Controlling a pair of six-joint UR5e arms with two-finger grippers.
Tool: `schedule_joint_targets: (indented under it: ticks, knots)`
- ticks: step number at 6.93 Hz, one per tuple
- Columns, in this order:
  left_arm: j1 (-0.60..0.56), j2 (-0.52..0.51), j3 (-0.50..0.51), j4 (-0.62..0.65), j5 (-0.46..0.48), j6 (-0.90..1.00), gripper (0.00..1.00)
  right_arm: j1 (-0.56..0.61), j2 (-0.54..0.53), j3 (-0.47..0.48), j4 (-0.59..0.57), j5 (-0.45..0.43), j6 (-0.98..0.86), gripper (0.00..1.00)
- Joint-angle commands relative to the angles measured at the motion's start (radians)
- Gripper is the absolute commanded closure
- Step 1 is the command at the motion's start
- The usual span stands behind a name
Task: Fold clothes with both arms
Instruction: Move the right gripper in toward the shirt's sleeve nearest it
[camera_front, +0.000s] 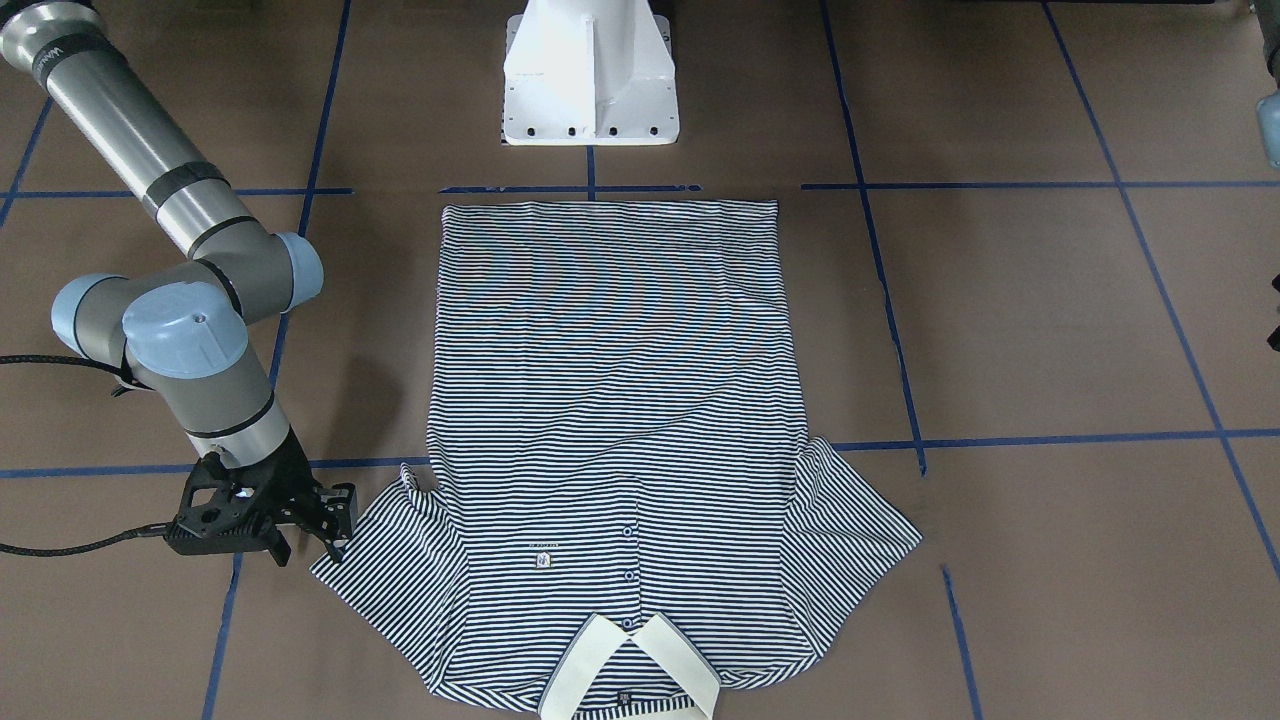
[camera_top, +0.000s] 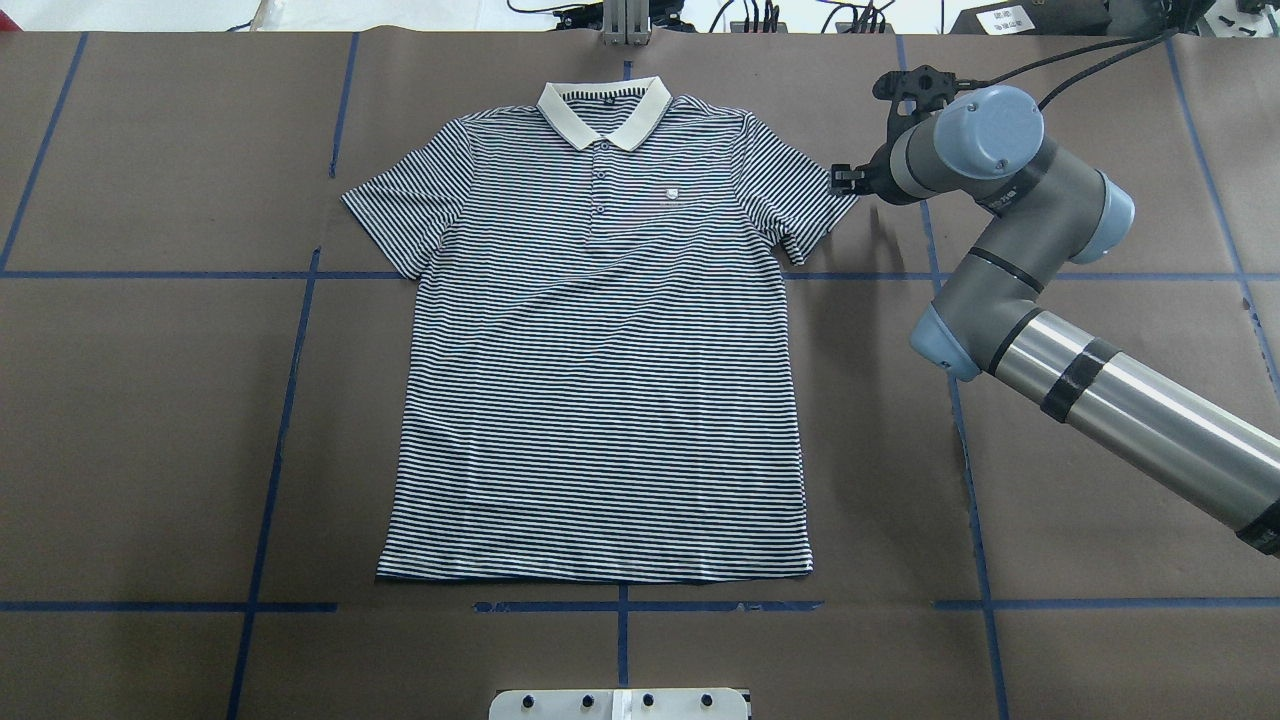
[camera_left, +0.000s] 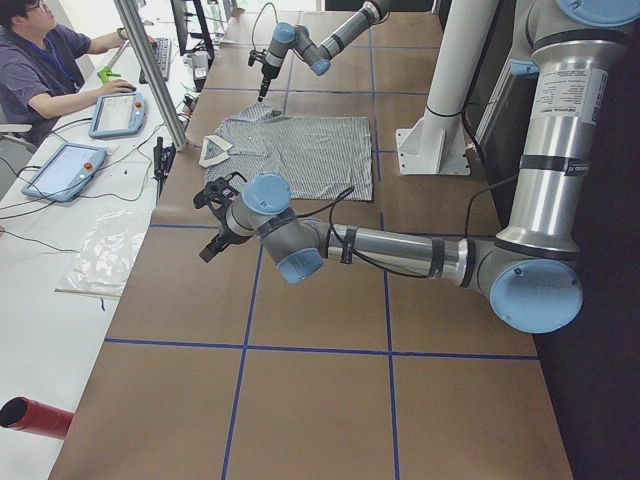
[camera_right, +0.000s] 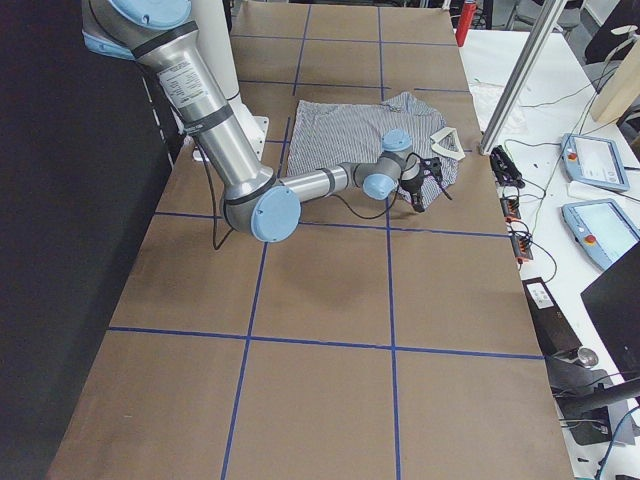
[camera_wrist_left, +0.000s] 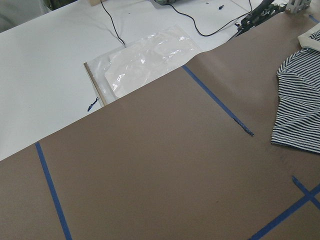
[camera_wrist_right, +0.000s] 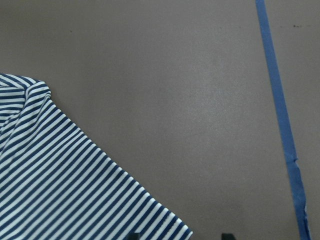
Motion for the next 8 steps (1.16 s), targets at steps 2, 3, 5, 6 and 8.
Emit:
schedule_joint_targets:
  ticks: [2, 3, 5, 6, 8]
  knots:
    - [0.000, 0.000, 0.001, 0.000, 0.000, 0.002, 0.00, -0.002, 0.027, -0.042, -0.001, -0.012, 0.000, 0.38]
    - [0.000, 0.000, 0.001, 0.000, 0.000, 0.002, 0.00, -0.004, 0.028, -0.047, -0.001, -0.014, 0.000, 0.39]
    - [0.000, 0.000, 0.001, 0.000, 0.000, 0.003, 0.00, -0.010, 0.034, -0.057, -0.001, -0.023, 0.000, 0.42]
    - [0.000, 0.000, 0.001, 0.000, 0.000, 0.005, 0.00, -0.013, 0.034, -0.057, -0.001, -0.025, 0.000, 0.42]
    - [0.000, 0.000, 0.001, 0.000, 0.000, 0.005, 0.00, -0.017, 0.032, -0.057, -0.001, -0.026, 0.000, 0.45]
